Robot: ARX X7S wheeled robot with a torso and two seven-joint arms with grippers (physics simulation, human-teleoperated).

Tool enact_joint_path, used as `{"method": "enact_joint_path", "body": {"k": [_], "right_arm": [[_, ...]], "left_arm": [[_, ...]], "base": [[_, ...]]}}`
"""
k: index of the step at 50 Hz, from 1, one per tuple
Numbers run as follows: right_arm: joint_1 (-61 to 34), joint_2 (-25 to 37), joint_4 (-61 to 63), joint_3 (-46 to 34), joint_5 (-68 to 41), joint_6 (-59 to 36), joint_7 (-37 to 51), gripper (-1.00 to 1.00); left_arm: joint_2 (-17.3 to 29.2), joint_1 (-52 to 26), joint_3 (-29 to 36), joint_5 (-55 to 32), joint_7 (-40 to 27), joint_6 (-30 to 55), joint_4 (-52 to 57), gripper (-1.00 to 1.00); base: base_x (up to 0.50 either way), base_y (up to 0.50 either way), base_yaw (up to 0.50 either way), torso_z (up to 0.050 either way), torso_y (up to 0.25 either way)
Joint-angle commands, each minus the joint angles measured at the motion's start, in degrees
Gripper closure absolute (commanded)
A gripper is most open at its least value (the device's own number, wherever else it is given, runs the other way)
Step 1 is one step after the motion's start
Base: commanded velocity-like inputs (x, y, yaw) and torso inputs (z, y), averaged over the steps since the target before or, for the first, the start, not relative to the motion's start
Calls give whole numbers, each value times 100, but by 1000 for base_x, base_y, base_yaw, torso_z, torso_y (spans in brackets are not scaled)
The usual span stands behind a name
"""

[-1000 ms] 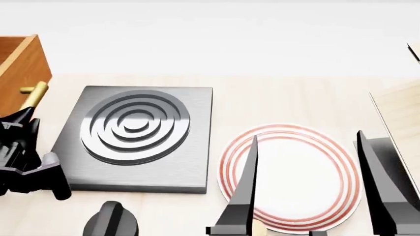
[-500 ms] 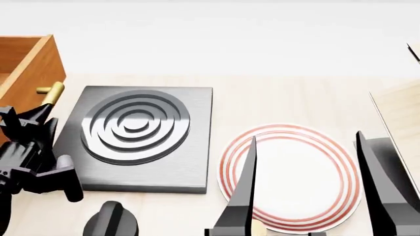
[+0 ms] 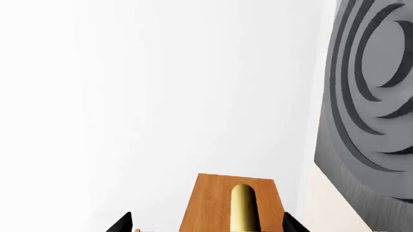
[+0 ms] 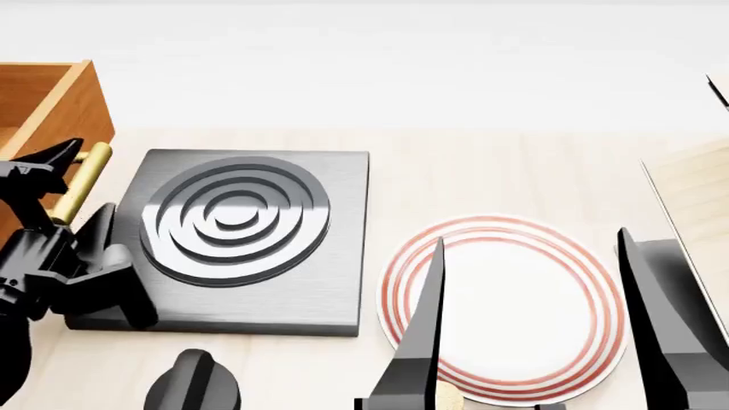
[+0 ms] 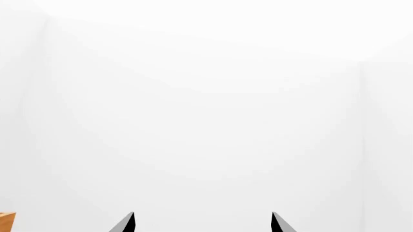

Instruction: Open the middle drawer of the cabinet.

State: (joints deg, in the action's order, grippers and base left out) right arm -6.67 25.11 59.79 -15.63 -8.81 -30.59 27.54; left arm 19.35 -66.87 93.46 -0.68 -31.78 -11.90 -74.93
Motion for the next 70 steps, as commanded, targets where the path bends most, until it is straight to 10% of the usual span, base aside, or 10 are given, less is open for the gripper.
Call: {"method": "enact_joint_path", "body": {"k": [1,15,26,34,49,70], "right_arm": [[-73,236,8,-123,-199,57,295,-100],[-331,870,-9,-513,-667,263,1068,-100],[-379,968,-45,-653,-700,329,1190,-100],[-469,1144,4,-789,-812,363,1406,-100],[-741,1499,-21,-1123,-1088,501,1870,-100],[-863,1653,-96,-1284,-1177,627,2028,-100]], "left_arm": [[-15,180,-107,0,378,-435,6,-100],[122,354,-306,-154,257,-664,363,-100],[2358,258,-1046,-977,-675,1804,6064,-100],[3037,35,-1539,-1888,-656,2356,7654,-100],[3428,-812,-2405,-3587,-146,3167,8366,-100],[2655,-1771,-2863,-5254,1254,4363,6679,-100]], "base": [[0,0,0,0,0],[0,0,0,0,0],[0,0,0,0,0],[0,0,0,0,0],[0,0,0,0,0],[0,0,0,0,0]]}}
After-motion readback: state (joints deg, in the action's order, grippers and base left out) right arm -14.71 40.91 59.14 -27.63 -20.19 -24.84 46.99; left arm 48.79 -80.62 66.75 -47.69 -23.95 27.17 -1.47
